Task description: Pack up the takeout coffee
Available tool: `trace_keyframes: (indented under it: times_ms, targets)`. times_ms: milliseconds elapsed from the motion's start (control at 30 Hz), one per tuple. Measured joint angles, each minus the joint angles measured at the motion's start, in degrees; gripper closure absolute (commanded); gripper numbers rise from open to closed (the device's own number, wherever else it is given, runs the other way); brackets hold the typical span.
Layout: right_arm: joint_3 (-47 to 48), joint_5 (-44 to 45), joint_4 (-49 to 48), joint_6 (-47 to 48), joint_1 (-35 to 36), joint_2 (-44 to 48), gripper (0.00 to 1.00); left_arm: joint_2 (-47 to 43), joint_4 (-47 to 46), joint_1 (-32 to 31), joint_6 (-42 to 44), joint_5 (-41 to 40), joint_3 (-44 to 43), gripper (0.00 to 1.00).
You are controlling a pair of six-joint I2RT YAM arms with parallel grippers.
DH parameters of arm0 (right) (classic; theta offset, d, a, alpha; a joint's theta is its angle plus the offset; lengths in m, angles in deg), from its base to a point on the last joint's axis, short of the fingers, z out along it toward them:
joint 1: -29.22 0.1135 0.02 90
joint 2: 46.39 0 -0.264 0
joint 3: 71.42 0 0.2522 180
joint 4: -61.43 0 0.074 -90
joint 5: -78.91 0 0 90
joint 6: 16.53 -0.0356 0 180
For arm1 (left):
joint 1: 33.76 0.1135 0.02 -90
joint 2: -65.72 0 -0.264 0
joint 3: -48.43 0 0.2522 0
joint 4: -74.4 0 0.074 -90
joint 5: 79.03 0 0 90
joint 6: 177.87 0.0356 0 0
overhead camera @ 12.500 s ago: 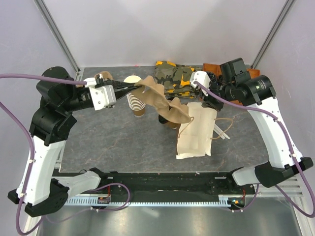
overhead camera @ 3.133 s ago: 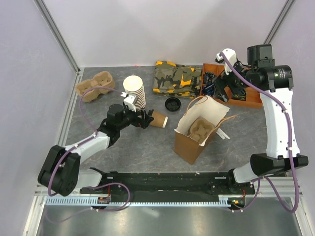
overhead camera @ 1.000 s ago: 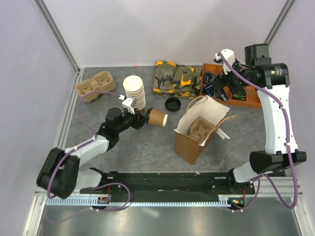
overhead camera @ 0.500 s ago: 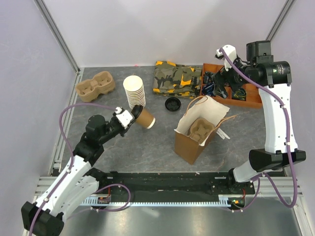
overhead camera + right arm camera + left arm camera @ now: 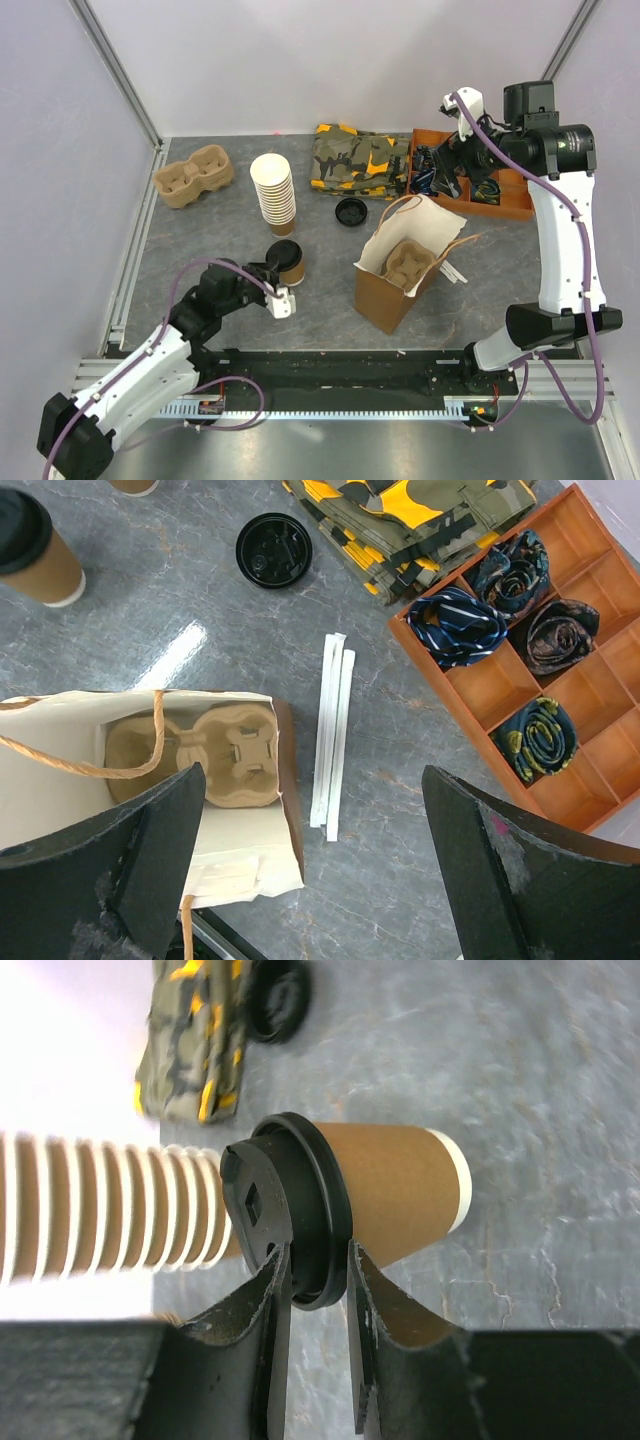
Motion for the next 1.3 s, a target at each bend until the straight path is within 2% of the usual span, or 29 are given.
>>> trace_keyframes:
  times_ms: [333, 433, 467, 567, 733, 900, 1067, 1133, 1167, 1200, 1300]
  targets:
    - [-0.55, 0.07, 0.0, -0.15, 0.0, 2.16, 0.02, -0.35, -8.35, -12.81, 11.41, -10.21, 8.66, 0.96]
    - [-0.55, 0.26, 0.0, -0.13, 0.0, 2.4, 0.02, -0.31, -9.2, -14.69, 12.15, -12.15, 9.01, 0.78]
    - [-0.57, 0.28, 0.0, -0.11, 0.0, 2.45, 0.02, -0.33, -9.49, -15.1, 12.2, -12.81, 9.01, 0.63]
    - [-0.83, 0.42, 0.0, 0.0, 0.0, 2.49, 0.02, -0.76, -9.35, -15.76, 12.2, -13.92, 9.01, 0.43]
    - [-1.07, 0.42, 0.0, 0.28, 0.0, 2.49, 0.02, -4.94, -5.25, -15.82, 12.33, -14.34, 8.39, 0.28]
    - [-2.6, 0.33, -0.17, 0.81, 0.0, 2.84, 0.02, -11.89, 1.51, -15.82, 11.87, -12.28, 6.45, 0.24]
    - [-7.74, 0.24, -0.28, 2.64, 0.0, 3.78, 0.05, -13.75, 8.17, -15.82, 5.2, -10.47, 0.44, 0.23]
    - [-10.23, 0.22, -0.35, 3.67, 0.0, 3.87, 0.11, -12.28, 10.8, -15.82, -1.05, -10.29, -4.22, 0.23]
    - [-11.67, 0.2, -0.37, 4.31, 0.0, 3.87, 0.14, -11.85, 11.02, -15.82, -2.75, -10.34, -5.4, 0.22]
    - [-13.29, 0.2, -0.33, 4.87, 0.0, 3.87, 0.22, -10.93, 12.39, -15.82, -6.67, -10.36, -7.78, 0.22]
    - [-15.47, -0.02, 0.04, 6.1, 0.0, 3.28, 0.38, -8.46, 13.97, -15.8, -17.14, -10.45, -13.86, 0.21]
